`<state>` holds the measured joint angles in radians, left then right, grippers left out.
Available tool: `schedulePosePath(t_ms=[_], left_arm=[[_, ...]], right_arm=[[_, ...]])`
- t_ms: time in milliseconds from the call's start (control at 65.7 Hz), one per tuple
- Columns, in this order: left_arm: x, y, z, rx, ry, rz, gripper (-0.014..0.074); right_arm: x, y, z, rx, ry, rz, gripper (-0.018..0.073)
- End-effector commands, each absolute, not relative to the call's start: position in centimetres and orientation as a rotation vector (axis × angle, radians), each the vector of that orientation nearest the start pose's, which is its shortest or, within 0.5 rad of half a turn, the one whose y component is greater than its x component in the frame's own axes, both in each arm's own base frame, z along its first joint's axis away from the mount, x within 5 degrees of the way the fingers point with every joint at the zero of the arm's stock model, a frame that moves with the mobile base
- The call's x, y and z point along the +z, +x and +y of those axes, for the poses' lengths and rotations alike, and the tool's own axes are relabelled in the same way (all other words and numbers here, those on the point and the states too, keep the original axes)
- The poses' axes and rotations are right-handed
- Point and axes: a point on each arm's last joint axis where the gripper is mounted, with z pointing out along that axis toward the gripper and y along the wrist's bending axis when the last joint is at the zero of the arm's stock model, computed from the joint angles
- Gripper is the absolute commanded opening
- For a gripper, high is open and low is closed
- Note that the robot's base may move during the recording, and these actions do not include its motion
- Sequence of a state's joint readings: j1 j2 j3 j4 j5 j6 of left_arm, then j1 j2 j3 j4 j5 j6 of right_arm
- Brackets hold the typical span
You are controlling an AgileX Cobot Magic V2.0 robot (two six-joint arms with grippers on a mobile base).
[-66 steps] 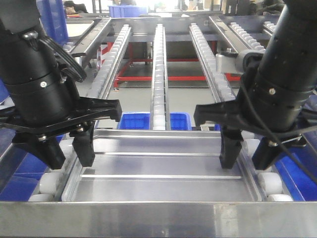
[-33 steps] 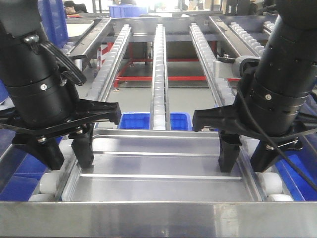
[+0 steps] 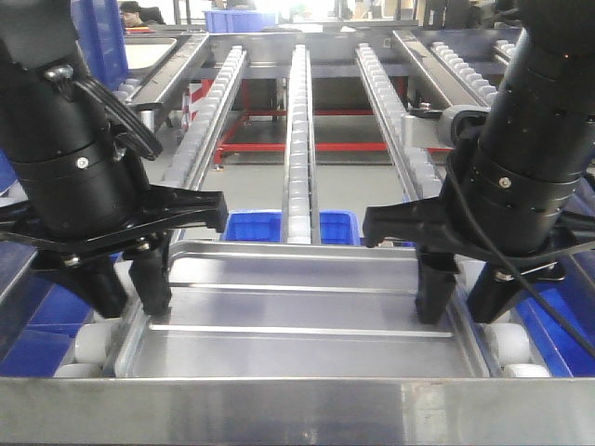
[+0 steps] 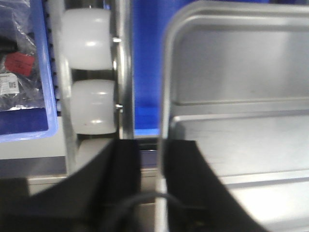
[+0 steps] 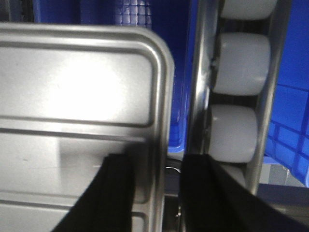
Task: Grab silver tray and stack on right shelf
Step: 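Close both grippers on the tray's side rims, then lift the silver tray with both grippers and pull it toward the robot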
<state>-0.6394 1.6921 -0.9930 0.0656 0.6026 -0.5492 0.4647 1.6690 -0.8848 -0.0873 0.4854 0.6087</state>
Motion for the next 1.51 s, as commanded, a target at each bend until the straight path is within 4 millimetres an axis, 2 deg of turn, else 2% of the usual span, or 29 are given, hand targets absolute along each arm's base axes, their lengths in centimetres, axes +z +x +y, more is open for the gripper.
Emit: schedulePosePath(t_ms=[0,30,183,441,578,746,959,1111,1202,1491], left_arm=[[20.8,26.5,-19.3,-0.301,0.159,2.732,-0.0088],[20.8,26.5,-19.3,-0.307,0.155,2.732,-0.0110],[20.8,26.5,-19.3,-0.315,0.150,2.728,-0.0092],[20.8,26.5,-19.3,-0.314,0.149,2.732,-0.0092],[20.8,26.4,-19.2,-0.302,0.149,2.746,-0.0092],[22.2,26.6,-19.4,-0.259,0.176,2.785,-0.0092],[25.7,26.5,-19.6,-0.314,0.180,2.715,-0.0092],[27.7,24.8,-19.2,-0.322,0.197,2.712,-0.0092],[28.4,23.7,-19.1,-0.346,0.168,2.688,-0.0092],[27.2,18.2,-17.7,-0.236,0.142,2.708,-0.0092]], right_arm=[[18.8,27.9,13.6,0.244,0.099,2.718,0.0190],[18.8,27.9,13.6,0.243,0.099,2.719,0.0153],[18.8,27.9,13.6,0.242,0.099,2.720,0.0055],[18.9,27.9,13.6,0.249,0.099,2.710,0.0052],[19.9,28.1,13.7,0.254,0.101,2.699,0.0052],[22.3,28.4,13.7,0.245,0.113,2.698,0.0053],[25.1,27.8,13.4,0.288,0.212,2.658,0.0061],[26.8,26.4,13.4,0.318,0.255,2.642,0.0061],[27.2,25.5,13.8,0.323,0.246,2.639,0.0061],[26.0,20.8,15.2,0.325,0.249,2.698,0.0061]])
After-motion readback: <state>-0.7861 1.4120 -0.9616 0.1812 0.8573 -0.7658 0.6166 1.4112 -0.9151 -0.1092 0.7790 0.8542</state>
